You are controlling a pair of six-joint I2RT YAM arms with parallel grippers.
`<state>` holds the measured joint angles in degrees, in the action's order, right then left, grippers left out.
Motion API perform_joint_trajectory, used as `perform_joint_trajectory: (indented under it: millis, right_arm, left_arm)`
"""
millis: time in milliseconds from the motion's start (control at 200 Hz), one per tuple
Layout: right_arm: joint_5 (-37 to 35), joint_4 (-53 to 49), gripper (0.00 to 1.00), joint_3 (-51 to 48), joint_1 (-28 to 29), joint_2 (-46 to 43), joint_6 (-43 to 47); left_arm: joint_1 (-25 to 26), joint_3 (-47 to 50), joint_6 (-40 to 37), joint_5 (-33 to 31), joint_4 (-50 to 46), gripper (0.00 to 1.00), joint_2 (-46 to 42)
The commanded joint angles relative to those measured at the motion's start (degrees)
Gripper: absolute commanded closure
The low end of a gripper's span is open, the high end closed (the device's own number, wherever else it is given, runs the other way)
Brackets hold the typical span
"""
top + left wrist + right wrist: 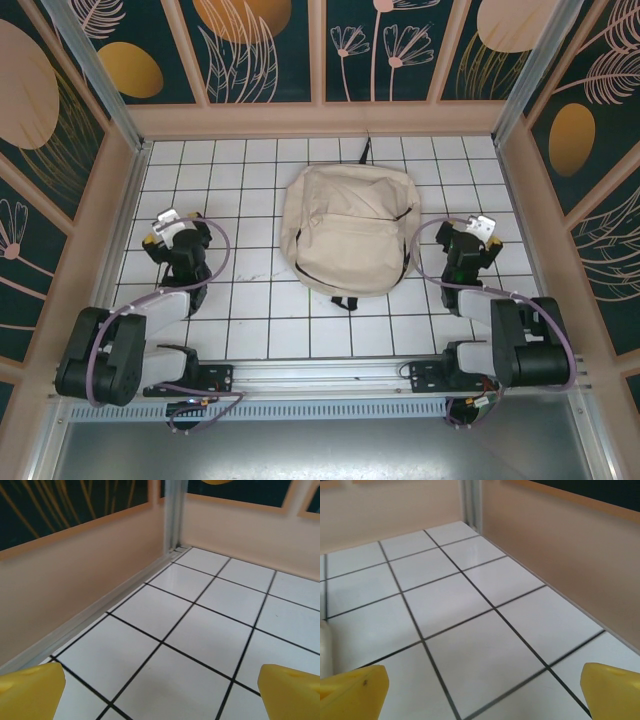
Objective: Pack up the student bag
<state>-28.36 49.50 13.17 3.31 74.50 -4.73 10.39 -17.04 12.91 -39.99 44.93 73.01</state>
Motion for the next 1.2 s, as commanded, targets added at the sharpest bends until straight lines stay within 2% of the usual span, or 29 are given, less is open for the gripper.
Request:
perform_joint_trajectory:
  millis: [0,90,200,260,380,530,676,766,1051,1191]
  right_arm:
    - [5.9,15.5,0.01,-2.1,-0.3,1.9,1.9]
    - [8.9,22.2,0.01,-4.0,-0.4,4.6,2.2]
    - [10.9,27.3,0.01,-4.4,-0.9,8.9,2.4]
    - [12.2,25.1,0.01,-3.7,-1.3,8.5,1.9]
    - [13.4,24.8,0.01,-3.6,-2.2,8.6,1.4]
    - [16.4,25.6,0.01,-3.7,-2.5,9.1,2.2]
    - [18.6,28.8,0.01,-5.0,-2.5,10.2,3.0]
    - [18.1,33.6,0.01,-5.4,-2.5,14.0,3.4]
    - [17.4,24.8,0.01,-1.4,-2.7,13.6,2.3]
    - [17.5,25.0,0.01,-1.4,-2.9,13.7,2.1]
  left_arm:
    - [-0.5,2.0,-8.2,6.6,15.5,0.01,1.6]
    - [-1.4,5.0,-10.7,11.7,22.7,0.01,2.9]
    - [-3.9,8.3,-10.1,17.7,31.0,0.01,6.7]
    - [-4.6,9.0,-10.2,19.3,35.5,0.01,9.8]
    - [-5.7,7.8,-9.4,20.0,38.3,0.01,15.1]
    - [-5.9,5.4,-8.0,18.0,32.1,0.01,14.4]
    - [-6.2,5.5,-7.8,18.2,32.4,0.01,14.3]
    - [-6.2,5.4,-7.8,18.2,32.4,0.01,14.3]
    - [-6.2,4.8,-7.8,18.3,31.6,0.01,14.6]
    - [-6.3,5.0,-7.8,18.4,31.7,0.01,14.5]
